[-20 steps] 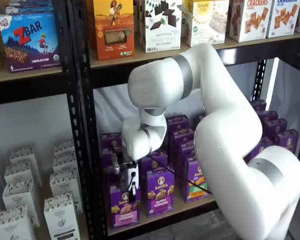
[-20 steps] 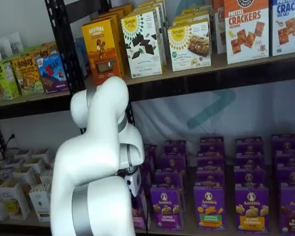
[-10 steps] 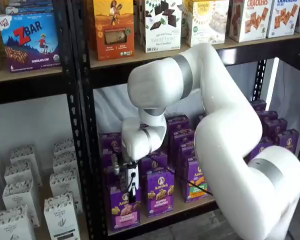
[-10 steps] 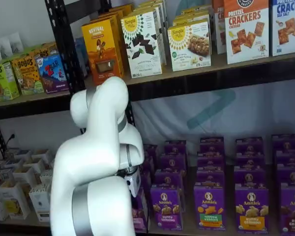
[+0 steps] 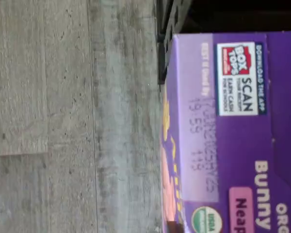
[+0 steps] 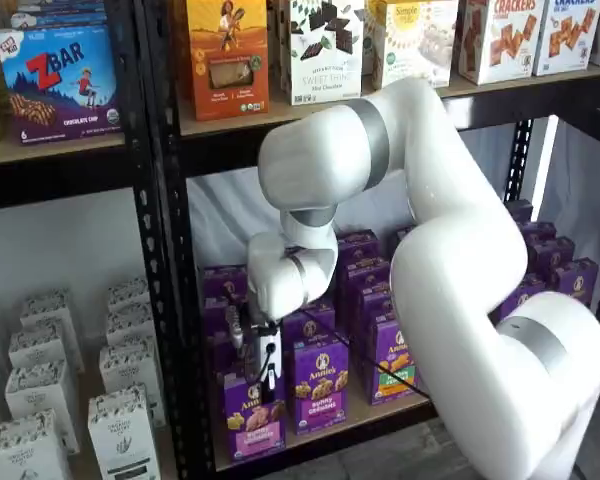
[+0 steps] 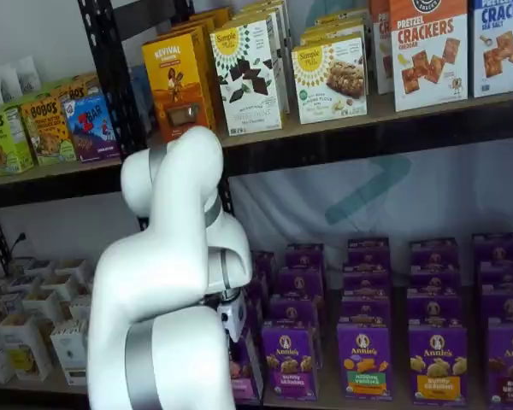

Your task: Pick up the purple box with a pink patch in the middle, on the bottom shelf, the first box from the left

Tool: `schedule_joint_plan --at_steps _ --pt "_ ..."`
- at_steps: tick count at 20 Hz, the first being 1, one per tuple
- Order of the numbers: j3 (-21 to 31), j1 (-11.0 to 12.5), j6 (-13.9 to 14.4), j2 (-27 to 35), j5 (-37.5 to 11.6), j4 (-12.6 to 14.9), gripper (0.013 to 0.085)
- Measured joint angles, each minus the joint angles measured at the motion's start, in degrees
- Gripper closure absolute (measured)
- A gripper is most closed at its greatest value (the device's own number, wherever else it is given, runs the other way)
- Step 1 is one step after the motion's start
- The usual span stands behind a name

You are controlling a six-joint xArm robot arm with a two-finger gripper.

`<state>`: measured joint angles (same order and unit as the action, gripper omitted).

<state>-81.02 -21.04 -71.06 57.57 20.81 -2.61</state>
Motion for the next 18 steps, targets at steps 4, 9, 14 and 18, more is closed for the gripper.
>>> schedule_joint_plan --at_steps 4,9,14,18 --pt "2.11 0.27 -0.08 -1.61 -0.13 0.22 0.0690" --pt "6.86 0.47 -0.48 -4.95 -1.42 0.07 0.0690" --pt "14.35 0.81 -1.59 -10.33 -3.95 -0.70 0.0690" --pt "20.09 1.62 0.52 -14.57 -6.04 2.39 0.0690"
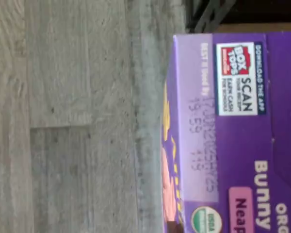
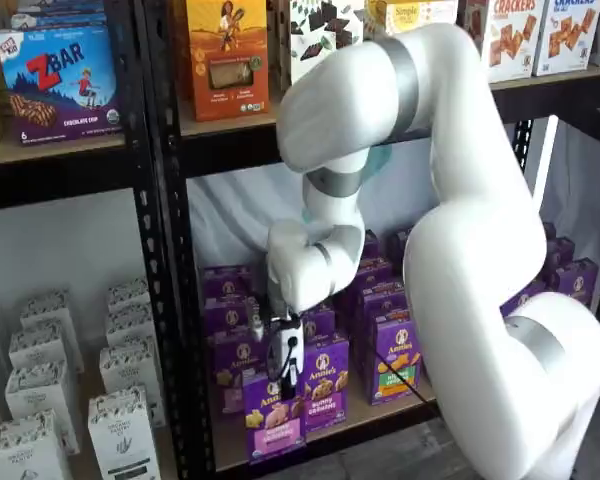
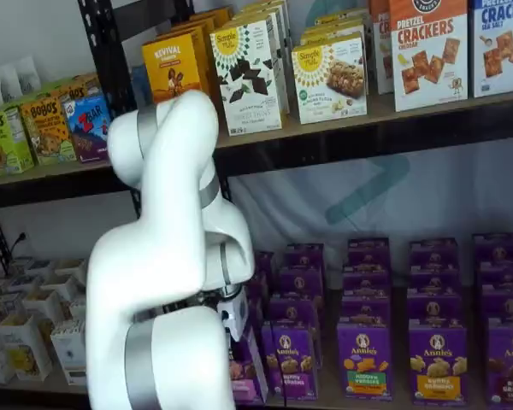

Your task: Pick up the purple box with a pink patch in the middle, on the bottom shelf, the first box from the left

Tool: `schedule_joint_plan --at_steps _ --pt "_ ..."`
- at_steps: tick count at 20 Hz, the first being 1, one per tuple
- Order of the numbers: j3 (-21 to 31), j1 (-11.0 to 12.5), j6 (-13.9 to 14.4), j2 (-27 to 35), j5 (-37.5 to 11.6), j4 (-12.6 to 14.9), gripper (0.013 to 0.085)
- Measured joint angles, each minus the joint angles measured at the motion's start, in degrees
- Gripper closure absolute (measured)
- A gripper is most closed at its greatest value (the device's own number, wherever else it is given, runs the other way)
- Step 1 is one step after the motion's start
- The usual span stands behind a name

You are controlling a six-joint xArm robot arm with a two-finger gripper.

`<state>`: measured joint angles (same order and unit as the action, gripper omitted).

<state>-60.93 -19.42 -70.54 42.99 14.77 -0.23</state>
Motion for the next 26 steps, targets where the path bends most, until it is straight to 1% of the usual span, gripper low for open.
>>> schedule_joint_plan --at_steps 2,3,5,7,10,12,13,14,16,17,18,19,21,22,25,26 --pt "3.04 0.54 1.37 -2.31 -0.99 2.00 0.0690" --pt "4.40 0.75 1.44 -3.37 -1.44 2.29 0.0690" --pt "7.22 1.07 0.83 -5.67 -2.29 2.03 0.0690" --pt "10.03 1.16 -1.24 -8.17 -2.90 -0.01 0.0690" --pt "12.88 1.10 -4.24 -11.48 -2.06 -3.23 0.0690" --pt "14.47 1.12 -4.82 -13.53 -1.40 -3.83 0.0690" --pt "15.26 1.19 -4.48 -14.57 -1.09 -3.42 0.0690" --pt "16.08 1.38 -3.31 -15.62 -0.91 -2.05 0.0690" --pt "17.55 2.05 1.33 -17.54 -0.47 3.49 0.0690" --pt "18.24 2.36 3.25 -18.70 0.36 5.82 0.0690" --pt "18.87 2.57 4.23 -19.80 1.24 7.15 0.0690" --pt "19.44 2.71 4.65 -20.75 2.01 7.77 0.0690" --pt "20.50 2.89 4.43 -22.75 3.76 7.78 0.0690" --pt "20.94 2.94 3.98 -23.64 4.51 7.37 0.0690" --pt "22.27 3.06 1.18 -26.87 7.31 4.52 0.0690" --pt "22.63 3.13 0.78 -27.78 7.90 4.15 0.0690"
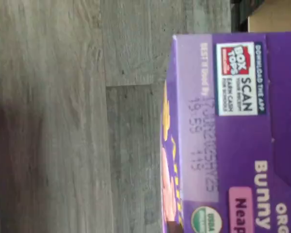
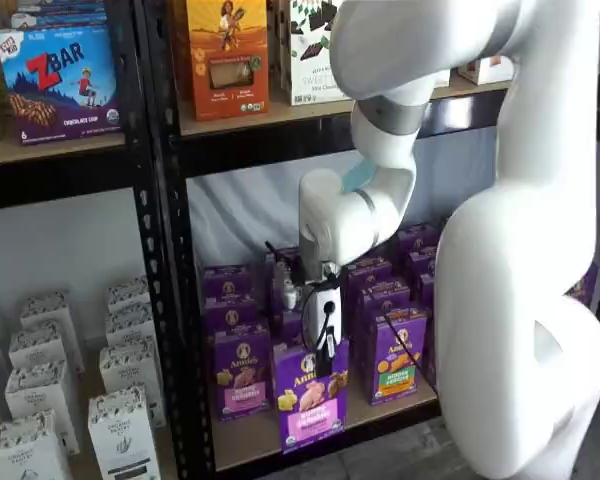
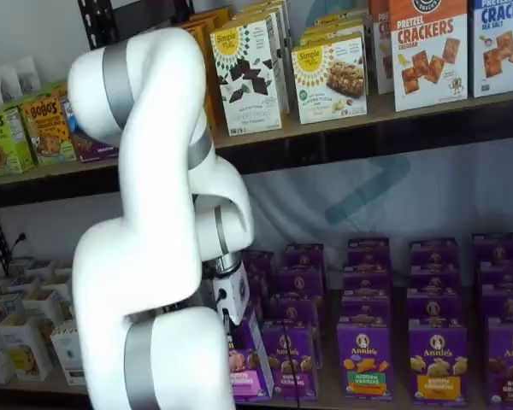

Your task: Pick up the purple box with a pink patch in the middle, on the bottom shelf, the first box from the left

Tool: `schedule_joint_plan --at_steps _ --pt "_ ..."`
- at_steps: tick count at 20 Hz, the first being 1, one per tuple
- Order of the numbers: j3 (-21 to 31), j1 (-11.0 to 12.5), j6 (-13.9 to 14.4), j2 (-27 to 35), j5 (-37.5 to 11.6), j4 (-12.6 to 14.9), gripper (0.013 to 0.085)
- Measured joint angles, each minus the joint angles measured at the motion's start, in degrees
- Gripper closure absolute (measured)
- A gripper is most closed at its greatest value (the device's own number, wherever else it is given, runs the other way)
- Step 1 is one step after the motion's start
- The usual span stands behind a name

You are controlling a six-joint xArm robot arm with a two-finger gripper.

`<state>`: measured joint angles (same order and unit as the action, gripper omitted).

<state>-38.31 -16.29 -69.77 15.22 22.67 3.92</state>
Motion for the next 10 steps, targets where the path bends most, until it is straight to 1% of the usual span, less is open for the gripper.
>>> schedule_joint_plan --at_steps 3,7,10 --pt "0.62 0.17 -1.71 -2.77 2.68 -1.69 0.0690" --pt "0.64 0.47 -2.61 -5.40 6.51 -2.39 0.0690" --pt "0.93 0.77 -3.95 -6.78 7.74 -3.58 0.0690"
